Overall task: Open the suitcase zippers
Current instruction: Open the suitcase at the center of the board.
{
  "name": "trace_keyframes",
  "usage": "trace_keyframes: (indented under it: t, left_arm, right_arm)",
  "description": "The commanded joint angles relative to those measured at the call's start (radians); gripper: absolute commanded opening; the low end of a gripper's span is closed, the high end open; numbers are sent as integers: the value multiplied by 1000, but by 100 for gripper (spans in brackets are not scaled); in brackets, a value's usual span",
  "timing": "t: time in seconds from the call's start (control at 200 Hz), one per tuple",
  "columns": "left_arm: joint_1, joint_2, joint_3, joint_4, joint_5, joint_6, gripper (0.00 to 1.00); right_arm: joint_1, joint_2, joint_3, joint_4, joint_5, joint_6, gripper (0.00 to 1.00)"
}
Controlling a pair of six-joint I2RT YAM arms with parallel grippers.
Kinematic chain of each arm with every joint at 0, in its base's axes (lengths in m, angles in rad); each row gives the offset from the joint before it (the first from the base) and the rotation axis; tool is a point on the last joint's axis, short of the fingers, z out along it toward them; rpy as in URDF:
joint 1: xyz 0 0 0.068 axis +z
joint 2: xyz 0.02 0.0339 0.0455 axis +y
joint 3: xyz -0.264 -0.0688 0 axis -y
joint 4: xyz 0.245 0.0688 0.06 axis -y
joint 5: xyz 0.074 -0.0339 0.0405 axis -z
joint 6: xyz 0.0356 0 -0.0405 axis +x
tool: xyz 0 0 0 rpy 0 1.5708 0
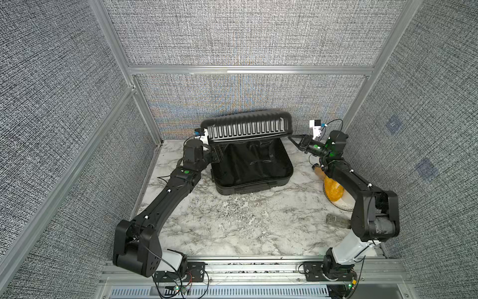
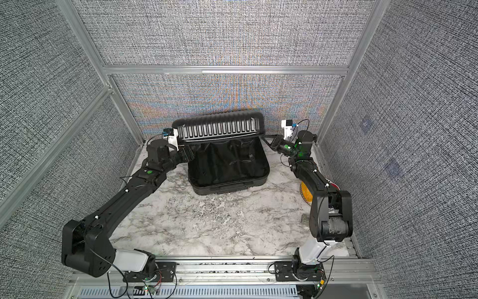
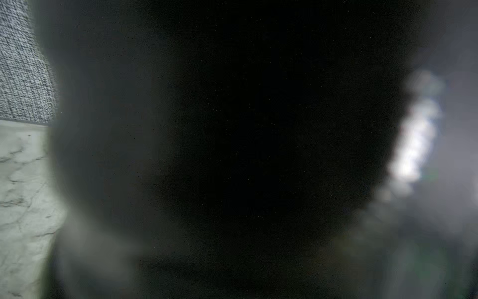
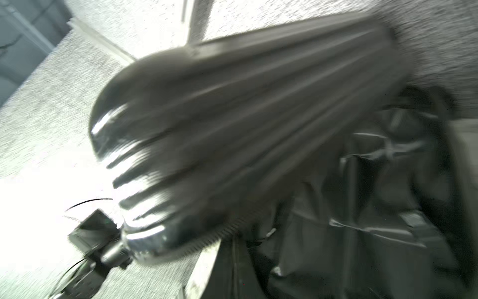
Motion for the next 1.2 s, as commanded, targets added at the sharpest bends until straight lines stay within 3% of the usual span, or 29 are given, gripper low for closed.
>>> trace_keyframes:
  t: [0.0, 0.055, 0.155, 0.475, 0.68, 0.886, 1.076, 1.196]
  left_arm:
    - [8, 32, 64, 35, -60, 35, 68]
    - [20, 54, 114, 18, -64, 47, 68]
    - [51, 101, 204, -14, -53, 52, 68]
    - [108, 261, 406, -68, 36, 59, 69]
    - [113, 305, 470, -98, 28, 56, 70]
    - [115, 311, 520, -118, 7, 64, 70]
    - [116, 337, 594, -119, -2, 75, 71]
    - [115, 403, 711, -150, 6, 89, 72]
  right_arm:
    - [1, -76, -73, -269, 297, -233, 34]
    - [7, -93, -115, -328, 413, -282, 44]
    - [14, -66, -150, -359, 448, -317, 63]
    - [80, 218, 168, -657, 480, -488, 63]
    - [113, 343, 316, -827, 596, -534, 46]
    - [134, 266, 205, -791, 575, -560, 0]
    - [169, 113, 17, -745, 536, -602, 0]
    - [177, 10, -114, -710, 517, -609, 0]
